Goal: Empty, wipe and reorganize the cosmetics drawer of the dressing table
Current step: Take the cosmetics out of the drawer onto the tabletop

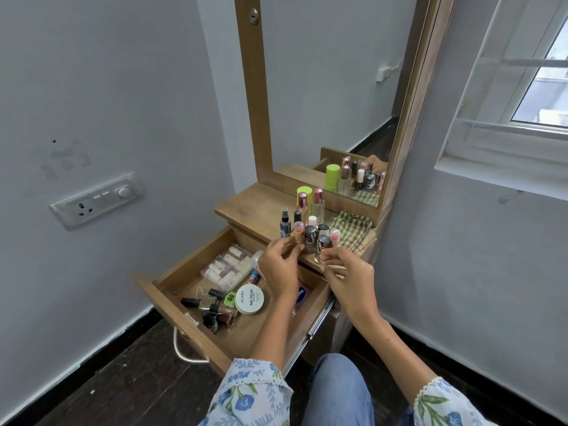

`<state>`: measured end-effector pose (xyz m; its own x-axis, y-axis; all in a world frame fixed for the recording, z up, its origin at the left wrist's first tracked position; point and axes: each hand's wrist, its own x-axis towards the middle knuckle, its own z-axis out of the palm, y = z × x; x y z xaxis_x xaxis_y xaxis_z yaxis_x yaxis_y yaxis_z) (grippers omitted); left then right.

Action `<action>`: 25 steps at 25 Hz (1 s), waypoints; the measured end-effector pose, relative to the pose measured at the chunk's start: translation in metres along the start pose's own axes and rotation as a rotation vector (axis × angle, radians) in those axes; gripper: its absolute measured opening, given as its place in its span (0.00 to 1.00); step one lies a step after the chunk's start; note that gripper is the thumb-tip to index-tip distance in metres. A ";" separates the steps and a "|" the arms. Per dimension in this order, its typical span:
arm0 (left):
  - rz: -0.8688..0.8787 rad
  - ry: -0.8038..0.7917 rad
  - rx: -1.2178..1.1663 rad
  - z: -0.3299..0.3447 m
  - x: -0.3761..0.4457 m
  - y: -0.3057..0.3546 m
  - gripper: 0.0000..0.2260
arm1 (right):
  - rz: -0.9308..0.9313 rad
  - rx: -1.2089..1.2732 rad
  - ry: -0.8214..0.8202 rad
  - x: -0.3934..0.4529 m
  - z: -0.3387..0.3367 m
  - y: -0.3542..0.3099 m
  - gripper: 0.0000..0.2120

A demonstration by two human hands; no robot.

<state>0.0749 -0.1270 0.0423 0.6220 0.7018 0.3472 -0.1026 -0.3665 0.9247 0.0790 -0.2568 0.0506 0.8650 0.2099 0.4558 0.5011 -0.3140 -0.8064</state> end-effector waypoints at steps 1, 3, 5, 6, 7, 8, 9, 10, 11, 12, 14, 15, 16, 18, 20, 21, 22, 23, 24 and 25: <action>0.007 -0.008 0.014 0.000 0.000 -0.001 0.11 | 0.002 -0.003 -0.004 0.000 0.000 0.001 0.13; 0.024 -0.017 0.043 0.000 0.000 -0.004 0.11 | 0.006 -0.004 -0.012 -0.002 0.000 0.002 0.14; 0.042 -0.019 0.065 -0.001 0.000 -0.005 0.12 | -0.001 -0.017 -0.023 -0.003 0.002 0.001 0.14; 0.051 -0.021 0.075 -0.002 0.000 -0.005 0.12 | -0.005 -0.024 -0.029 -0.004 0.002 0.001 0.13; 0.056 -0.028 0.084 -0.003 0.000 -0.004 0.12 | -0.011 -0.029 -0.035 -0.004 0.004 0.000 0.13; 0.051 -0.047 0.086 -0.005 -0.001 -0.003 0.13 | -0.020 -0.039 -0.042 -0.005 0.005 0.000 0.12; 0.035 -0.079 0.080 -0.008 0.000 -0.003 0.14 | -0.029 -0.057 -0.055 -0.007 0.007 -0.001 0.12; 0.014 -0.124 0.076 -0.014 0.000 -0.003 0.15 | -0.039 -0.076 -0.070 -0.010 0.010 -0.002 0.11; -0.002 -0.166 0.083 -0.023 0.003 -0.005 0.16 | -0.046 -0.090 -0.090 -0.013 0.012 -0.002 0.11; -0.011 -0.186 0.101 -0.037 0.007 -0.008 0.16 | -0.050 -0.093 -0.120 -0.016 0.017 -0.002 0.11; -0.014 -0.160 0.155 -0.079 0.019 -0.021 0.15 | -0.060 -0.109 -0.220 -0.021 0.033 -0.002 0.11; -0.021 -0.135 0.195 -0.103 0.026 -0.029 0.14 | -0.069 -0.139 -0.288 -0.023 0.044 -0.002 0.11; -0.042 -0.120 0.238 -0.128 0.032 -0.036 0.13 | -0.077 -0.179 -0.367 -0.024 0.056 -0.004 0.12; -0.104 -0.110 0.286 -0.170 0.039 -0.048 0.12 | -0.110 -0.282 -0.553 -0.025 0.086 -0.011 0.13; -0.138 -0.101 0.269 -0.196 0.040 -0.055 0.11 | -0.213 -0.398 -0.730 -0.026 0.121 -0.020 0.14; -0.140 -0.101 0.259 -0.202 0.038 -0.056 0.11 | -0.269 -0.444 -0.793 -0.026 0.136 -0.024 0.14; -0.136 -0.106 0.253 -0.206 0.034 -0.058 0.11 | -0.319 -0.497 -0.843 -0.026 0.150 -0.029 0.14; -0.129 -0.113 0.246 -0.209 0.030 -0.059 0.11 | -0.366 -0.569 -0.881 -0.026 0.162 -0.034 0.14; -0.121 -0.122 0.241 -0.211 0.027 -0.060 0.11 | -0.405 -0.650 -0.911 -0.027 0.172 -0.038 0.14; -0.113 -0.134 0.238 -0.212 0.024 -0.061 0.12 | -0.426 -0.726 -0.929 -0.029 0.178 -0.041 0.14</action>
<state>-0.0685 0.0423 0.0271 0.7180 0.6649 0.2060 0.1478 -0.4348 0.8883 0.0284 -0.0847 0.0036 0.4337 0.8998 -0.0470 0.8901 -0.4360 -0.1325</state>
